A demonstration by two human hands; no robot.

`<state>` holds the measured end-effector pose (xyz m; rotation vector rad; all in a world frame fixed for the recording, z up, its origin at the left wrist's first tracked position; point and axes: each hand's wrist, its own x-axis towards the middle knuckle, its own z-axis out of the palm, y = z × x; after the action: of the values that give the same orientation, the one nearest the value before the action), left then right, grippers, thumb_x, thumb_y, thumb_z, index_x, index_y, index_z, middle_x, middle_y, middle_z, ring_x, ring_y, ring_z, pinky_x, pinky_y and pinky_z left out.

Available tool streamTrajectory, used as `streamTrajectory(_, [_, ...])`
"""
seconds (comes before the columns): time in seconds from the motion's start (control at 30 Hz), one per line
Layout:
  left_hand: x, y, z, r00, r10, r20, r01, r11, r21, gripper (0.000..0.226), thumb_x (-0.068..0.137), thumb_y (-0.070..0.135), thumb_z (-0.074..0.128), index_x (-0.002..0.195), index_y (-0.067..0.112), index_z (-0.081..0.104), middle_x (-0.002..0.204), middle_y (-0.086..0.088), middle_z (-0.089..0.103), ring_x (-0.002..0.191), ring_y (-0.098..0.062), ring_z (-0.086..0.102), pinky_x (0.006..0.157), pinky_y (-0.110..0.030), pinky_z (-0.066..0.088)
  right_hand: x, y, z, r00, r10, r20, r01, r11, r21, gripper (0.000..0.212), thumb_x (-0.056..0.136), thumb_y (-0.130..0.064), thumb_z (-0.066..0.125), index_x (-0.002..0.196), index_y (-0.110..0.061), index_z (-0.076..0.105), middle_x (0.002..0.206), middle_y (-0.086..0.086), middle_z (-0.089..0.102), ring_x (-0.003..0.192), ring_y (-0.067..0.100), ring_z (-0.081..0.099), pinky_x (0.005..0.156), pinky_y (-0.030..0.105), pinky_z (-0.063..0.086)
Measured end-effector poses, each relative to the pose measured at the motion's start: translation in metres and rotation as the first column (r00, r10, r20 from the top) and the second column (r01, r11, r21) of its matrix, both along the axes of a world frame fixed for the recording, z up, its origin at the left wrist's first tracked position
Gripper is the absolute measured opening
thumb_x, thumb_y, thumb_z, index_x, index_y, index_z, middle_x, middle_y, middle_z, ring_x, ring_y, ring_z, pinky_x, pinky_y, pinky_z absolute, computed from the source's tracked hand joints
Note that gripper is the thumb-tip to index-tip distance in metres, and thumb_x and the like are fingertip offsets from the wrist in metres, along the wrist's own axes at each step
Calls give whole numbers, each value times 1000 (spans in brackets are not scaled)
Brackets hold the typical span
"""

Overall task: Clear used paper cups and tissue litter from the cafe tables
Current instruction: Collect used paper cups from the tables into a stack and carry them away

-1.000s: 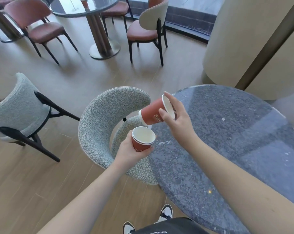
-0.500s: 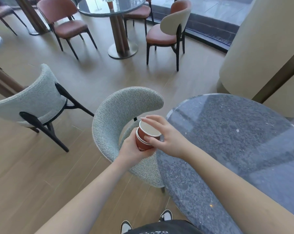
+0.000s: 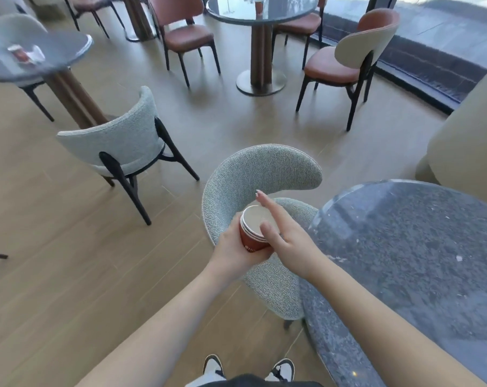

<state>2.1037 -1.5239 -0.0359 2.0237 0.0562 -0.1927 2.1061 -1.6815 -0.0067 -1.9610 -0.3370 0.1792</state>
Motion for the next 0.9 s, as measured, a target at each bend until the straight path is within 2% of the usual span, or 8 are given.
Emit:
streamTrajectory(0.13, [1, 42, 4, 996, 70, 53, -69, 997, -19, 64, 60, 30, 95, 108, 48, 56, 96, 42, 68, 90, 21, 63, 72, 0, 44, 7, 45, 9, 999, -49, -23, 52, 987, 154, 63, 92, -67, 35, 150, -45, 25, 154, -19, 40, 142, -10, 33, 113, 9, 24])
streamTrajectory(0.23, [5, 77, 8, 985, 151, 85, -146, 988, -59, 65, 64, 17, 98, 109, 43, 58, 93, 30, 72, 89, 22, 62, 75, -1, 44, 16, 80, 16, 996, -61, -58, 72, 976, 206, 56, 96, -59, 36, 149, -40, 32, 151, -15, 44, 137, -14, 38, 106, 3, 26])
streamTrajectory(0.37, [10, 133, 21, 971, 206, 124, -198, 978, -69, 67, 65, 18, 97, 118, 31, 59, 102, 23, 68, 87, 26, 58, 75, 0, 43, 26, 133, 21, 995, -62, -83, 79, 970, 228, 50, 98, -50, 36, 146, -38, 40, 146, -12, 53, 135, -8, 44, 111, 11, 31])
streamTrajectory(0.5, [10, 194, 34, 958, 237, 162, -228, 971, -72, 66, 66, 18, 97, 119, 31, 58, 104, 20, 68, 90, 23, 60, 78, -2, 44, 30, 197, 29, 997, 3, -83, 14, 979, 203, 38, 99, -48, 38, 137, -50, 40, 143, -23, 51, 131, -16, 42, 102, 2, 29])
streamTrajectory(0.57, [8, 226, 40, 952, 257, 168, -248, 966, -70, 68, 66, 20, 97, 122, 28, 60, 107, 16, 71, 93, 16, 63, 80, -3, 45, 31, 231, 31, 997, 37, -64, -24, 981, 194, 42, 99, -47, 38, 141, -46, 40, 144, -23, 50, 131, -16, 42, 101, 0, 29])
streamTrajectory(0.7, [-2, 295, 48, 914, 349, 207, -345, 937, -56, 69, 66, 22, 97, 116, 38, 53, 106, 23, 66, 92, 25, 57, 78, 0, 42, 35, 296, 34, 994, 90, -63, -71, 966, 247, 53, 99, -47, 38, 149, -29, 42, 147, -12, 52, 134, -10, 44, 104, 4, 32])
streamTrajectory(0.83, [-12, 350, 52, 862, 459, 214, -454, 888, -75, 65, 66, 22, 97, 104, 48, 52, 99, 28, 65, 90, 27, 56, 74, 2, 40, 35, 349, 36, 986, 154, -66, -133, 958, 254, 48, 100, -51, 38, 146, -38, 41, 146, -17, 52, 136, 1, 48, 115, 23, 34])
streamTrajectory(0.9, [-16, 369, 52, 848, 488, 205, -484, 872, -75, 64, 65, 26, 97, 103, 50, 52, 93, 33, 68, 90, 26, 57, 73, 2, 41, 35, 370, 36, 978, 192, -78, -167, 954, 248, 42, 99, -52, 38, 140, -48, 41, 143, -25, 52, 135, -2, 48, 112, 17, 35])
